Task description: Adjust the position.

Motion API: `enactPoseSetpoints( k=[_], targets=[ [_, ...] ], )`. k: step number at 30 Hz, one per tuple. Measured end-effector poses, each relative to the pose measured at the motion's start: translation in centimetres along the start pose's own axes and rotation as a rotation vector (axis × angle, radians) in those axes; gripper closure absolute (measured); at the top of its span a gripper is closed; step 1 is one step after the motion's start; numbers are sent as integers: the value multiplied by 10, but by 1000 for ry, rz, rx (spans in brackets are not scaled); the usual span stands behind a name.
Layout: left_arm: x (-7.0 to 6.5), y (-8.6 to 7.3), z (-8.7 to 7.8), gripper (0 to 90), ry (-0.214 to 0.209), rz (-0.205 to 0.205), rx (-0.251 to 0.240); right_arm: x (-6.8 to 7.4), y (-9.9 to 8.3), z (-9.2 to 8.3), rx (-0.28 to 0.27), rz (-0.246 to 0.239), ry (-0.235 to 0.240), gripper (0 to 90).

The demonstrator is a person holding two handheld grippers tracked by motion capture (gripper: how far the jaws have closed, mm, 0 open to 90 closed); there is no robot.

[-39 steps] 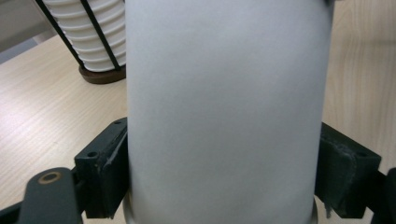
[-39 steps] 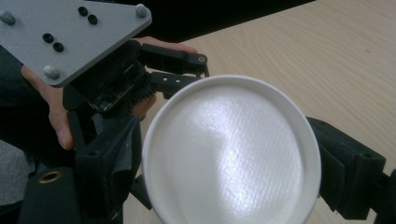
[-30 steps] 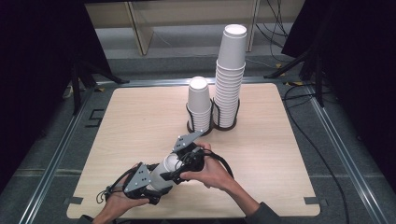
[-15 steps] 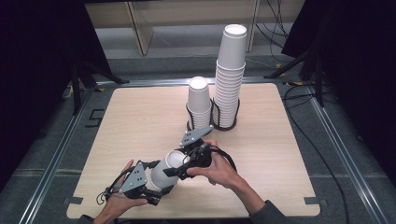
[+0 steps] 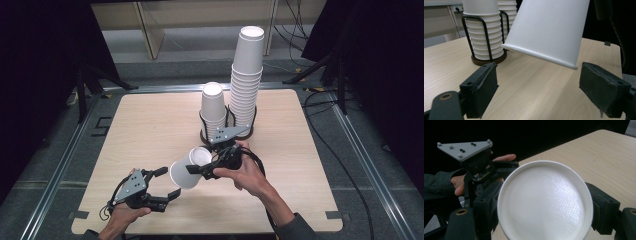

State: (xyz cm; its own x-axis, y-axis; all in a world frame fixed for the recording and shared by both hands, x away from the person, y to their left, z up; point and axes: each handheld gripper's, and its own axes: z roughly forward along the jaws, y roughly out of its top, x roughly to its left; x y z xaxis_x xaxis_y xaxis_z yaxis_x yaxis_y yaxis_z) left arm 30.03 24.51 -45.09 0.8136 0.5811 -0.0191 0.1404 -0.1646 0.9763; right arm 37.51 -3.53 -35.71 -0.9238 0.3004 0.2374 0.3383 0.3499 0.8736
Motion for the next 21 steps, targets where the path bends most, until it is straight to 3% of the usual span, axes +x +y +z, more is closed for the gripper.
enactPoseSetpoints(
  k=[1,2,7,9,14,16,17,21],
  targets=[
    [0,0,1,146,-12,-10,-31,0,0,0,0,0,0,247],
    [0,1,-1,146,-6,-3,-10,0,0,-1,4,12,7,247],
    [-2,1,1,146,-29,-12,-41,1,0,4,-18,11,34,247],
    [-3,2,0,146,-11,-6,-15,2,-1,5,-17,22,41,247],
    [-4,3,2,123,-8,-13,-23,4,-1,9,-24,20,62,249],
    [-5,3,3,77,5,-5,-24,5,-1,10,-31,37,84,249],
    [-5,3,4,4,14,-17,-31,6,-1,10,-39,32,93,249],
    [-4,3,4,0,25,-10,-25,7,-1,13,-44,45,112,250]
  ],
)
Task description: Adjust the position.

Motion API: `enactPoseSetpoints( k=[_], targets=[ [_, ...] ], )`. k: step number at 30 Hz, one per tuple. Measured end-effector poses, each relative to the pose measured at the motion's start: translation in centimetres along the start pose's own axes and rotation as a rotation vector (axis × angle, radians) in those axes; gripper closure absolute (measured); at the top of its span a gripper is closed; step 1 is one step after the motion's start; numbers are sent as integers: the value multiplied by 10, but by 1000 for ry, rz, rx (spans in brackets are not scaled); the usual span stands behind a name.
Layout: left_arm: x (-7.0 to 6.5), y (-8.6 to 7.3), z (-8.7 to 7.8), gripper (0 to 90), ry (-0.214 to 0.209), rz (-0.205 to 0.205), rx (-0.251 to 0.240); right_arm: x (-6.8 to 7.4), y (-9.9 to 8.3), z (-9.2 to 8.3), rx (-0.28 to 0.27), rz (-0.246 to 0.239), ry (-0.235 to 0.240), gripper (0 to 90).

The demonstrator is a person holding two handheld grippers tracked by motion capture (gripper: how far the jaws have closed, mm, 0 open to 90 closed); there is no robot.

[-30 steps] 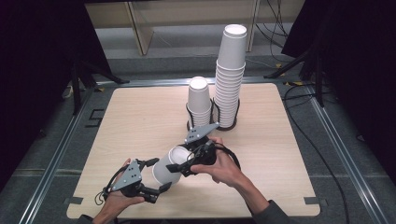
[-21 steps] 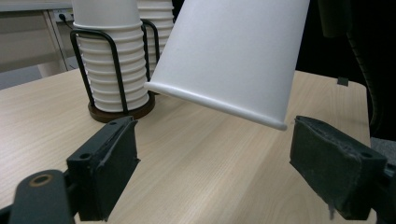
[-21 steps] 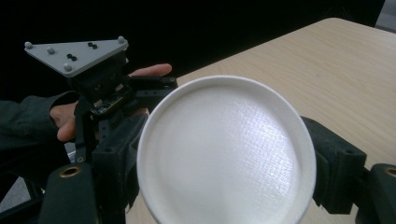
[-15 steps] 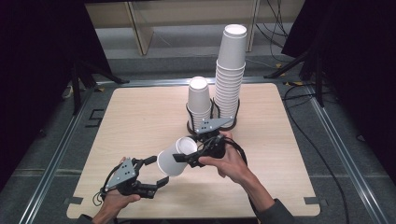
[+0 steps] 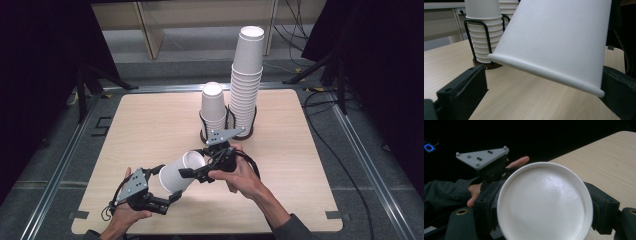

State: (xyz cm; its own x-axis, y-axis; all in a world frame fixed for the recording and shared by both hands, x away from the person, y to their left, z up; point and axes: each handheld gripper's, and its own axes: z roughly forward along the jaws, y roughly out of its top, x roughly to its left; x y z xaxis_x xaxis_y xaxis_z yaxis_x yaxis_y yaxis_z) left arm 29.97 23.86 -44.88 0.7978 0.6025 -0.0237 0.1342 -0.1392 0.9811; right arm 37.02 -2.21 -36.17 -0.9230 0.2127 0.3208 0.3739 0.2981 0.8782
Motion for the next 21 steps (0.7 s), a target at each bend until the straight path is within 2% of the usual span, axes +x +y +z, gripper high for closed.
enactPoseSetpoints(
  k=[2,3,9,10,13,16,19,21],
  targets=[
    [-1,0,1,0,-3,15,-13,0,0,1,-3,3,3,250],
    [-2,0,1,0,1,15,-6,0,-1,4,-5,9,22,250],
    [-4,0,1,0,-20,35,-14,1,-3,12,-12,19,61,250],
    [-3,0,0,0,-27,52,-25,1,-3,12,-12,19,61,250],
    [-3,-1,-2,56,-36,44,-13,0,-4,11,-9,15,57,250],
    [-3,0,-2,75,-47,43,13,-3,-6,10,-4,39,75,245],
    [-2,-1,0,86,-57,43,4,-4,-6,10,12,44,71,243],
    [-2,0,-1,100,-55,57,21,-5,-8,11,12,59,99,241]
  ],
)
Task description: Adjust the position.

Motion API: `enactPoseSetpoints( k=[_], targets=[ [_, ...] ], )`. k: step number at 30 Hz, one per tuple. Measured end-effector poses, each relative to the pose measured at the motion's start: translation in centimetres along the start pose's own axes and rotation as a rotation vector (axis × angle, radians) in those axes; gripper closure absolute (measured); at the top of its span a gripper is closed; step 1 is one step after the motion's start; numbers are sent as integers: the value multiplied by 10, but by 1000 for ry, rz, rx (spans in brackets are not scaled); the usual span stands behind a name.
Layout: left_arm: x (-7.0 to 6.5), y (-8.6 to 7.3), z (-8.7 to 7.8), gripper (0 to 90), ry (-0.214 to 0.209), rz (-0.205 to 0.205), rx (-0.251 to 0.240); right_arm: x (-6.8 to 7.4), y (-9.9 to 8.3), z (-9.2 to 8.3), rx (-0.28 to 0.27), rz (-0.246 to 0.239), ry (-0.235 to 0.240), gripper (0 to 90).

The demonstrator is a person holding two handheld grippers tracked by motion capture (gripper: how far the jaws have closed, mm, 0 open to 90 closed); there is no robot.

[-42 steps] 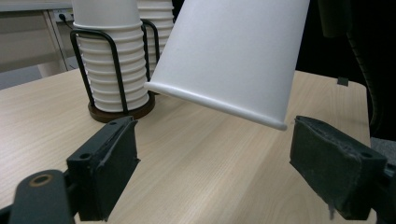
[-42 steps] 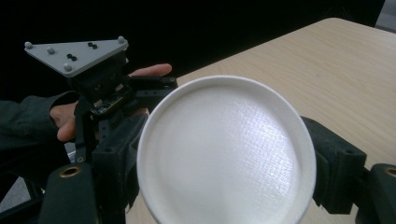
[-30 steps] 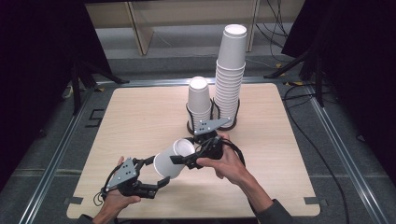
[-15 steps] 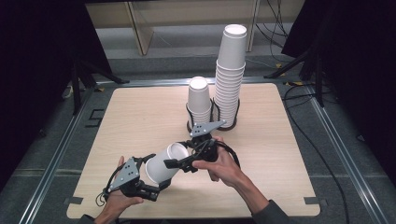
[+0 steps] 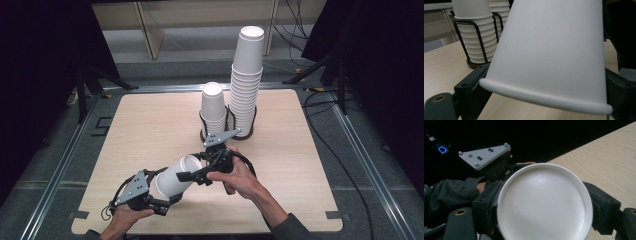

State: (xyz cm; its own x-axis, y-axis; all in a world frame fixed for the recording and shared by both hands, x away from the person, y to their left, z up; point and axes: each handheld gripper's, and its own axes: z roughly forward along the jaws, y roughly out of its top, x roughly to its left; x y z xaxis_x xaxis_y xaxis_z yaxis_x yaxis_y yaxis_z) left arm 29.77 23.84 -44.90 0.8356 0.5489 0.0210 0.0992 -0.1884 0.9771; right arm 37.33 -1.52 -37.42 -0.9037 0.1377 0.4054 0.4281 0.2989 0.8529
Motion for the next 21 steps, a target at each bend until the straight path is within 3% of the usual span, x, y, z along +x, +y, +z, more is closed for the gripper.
enactPoseSetpoints(
  k=[8,9,12,15,16,21],
  targets=[
    [2,-1,0,122,-10,12,34,2,0,0,34,-30,-43,228],
    [2,-1,0,123,-10,11,46,2,0,1,36,-58,-56,224],
    [3,-1,-1,131,-15,10,78,6,3,-3,77,-110,-109,202],
    [3,-2,0,134,-22,20,107,8,5,-7,107,-137,-128,202],
    [1,-3,1,138,-29,4,93,9,6,-10,137,-157,-139,194],
    [-1,-3,3,141,-32,39,138,12,5,-11,183,-160,-151,186]
  ],
)
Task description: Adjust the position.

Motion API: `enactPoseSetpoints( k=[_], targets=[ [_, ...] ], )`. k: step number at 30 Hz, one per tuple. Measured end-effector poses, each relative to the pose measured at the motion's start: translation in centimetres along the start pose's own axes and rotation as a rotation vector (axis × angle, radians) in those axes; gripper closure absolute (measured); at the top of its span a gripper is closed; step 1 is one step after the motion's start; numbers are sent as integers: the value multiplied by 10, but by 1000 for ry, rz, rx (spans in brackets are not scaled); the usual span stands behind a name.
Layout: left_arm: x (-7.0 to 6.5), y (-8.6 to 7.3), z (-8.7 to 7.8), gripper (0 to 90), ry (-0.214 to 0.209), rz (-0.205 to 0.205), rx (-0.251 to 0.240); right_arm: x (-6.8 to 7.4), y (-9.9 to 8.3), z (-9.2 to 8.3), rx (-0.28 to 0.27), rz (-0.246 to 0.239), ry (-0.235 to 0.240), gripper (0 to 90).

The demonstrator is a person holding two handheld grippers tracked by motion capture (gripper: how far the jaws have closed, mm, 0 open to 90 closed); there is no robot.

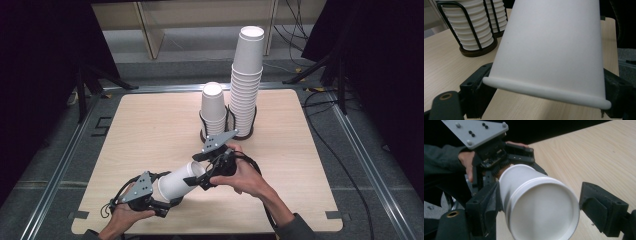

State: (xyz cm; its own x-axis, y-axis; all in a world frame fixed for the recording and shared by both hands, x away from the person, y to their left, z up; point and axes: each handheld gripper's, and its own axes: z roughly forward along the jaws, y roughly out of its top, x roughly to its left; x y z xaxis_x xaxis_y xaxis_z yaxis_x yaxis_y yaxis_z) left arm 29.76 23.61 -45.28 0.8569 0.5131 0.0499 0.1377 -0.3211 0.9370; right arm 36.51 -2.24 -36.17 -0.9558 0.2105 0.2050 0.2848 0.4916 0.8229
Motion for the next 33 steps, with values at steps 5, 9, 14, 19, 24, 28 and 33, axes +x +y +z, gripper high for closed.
enactPoseSetpoints(
  k=[5,9,14,19,24,28,33],
  targets=[
    [-2,1,1,143,1,32,25,-2,-1,1,31,-29,10,168],
    [-3,1,1,144,-10,63,65,-1,0,0,47,-60,-3,168],
    [-4,1,2,145,-15,80,104,2,-2,2,126,-97,-16,166],
    [-5,0,4,145,-21,109,138,8,-5,12,224,-145,-27,173],
    [-7,0,5,145,-35,111,155,13,-7,20,298,-161,-32,182],
    [-7,0,5,143,-46,120,155,12,-10,27,333,-196,2,198],
    [-8,-1,6,141,-68,126,150,12,-13,31,358,-195,24,202]
  ],
)
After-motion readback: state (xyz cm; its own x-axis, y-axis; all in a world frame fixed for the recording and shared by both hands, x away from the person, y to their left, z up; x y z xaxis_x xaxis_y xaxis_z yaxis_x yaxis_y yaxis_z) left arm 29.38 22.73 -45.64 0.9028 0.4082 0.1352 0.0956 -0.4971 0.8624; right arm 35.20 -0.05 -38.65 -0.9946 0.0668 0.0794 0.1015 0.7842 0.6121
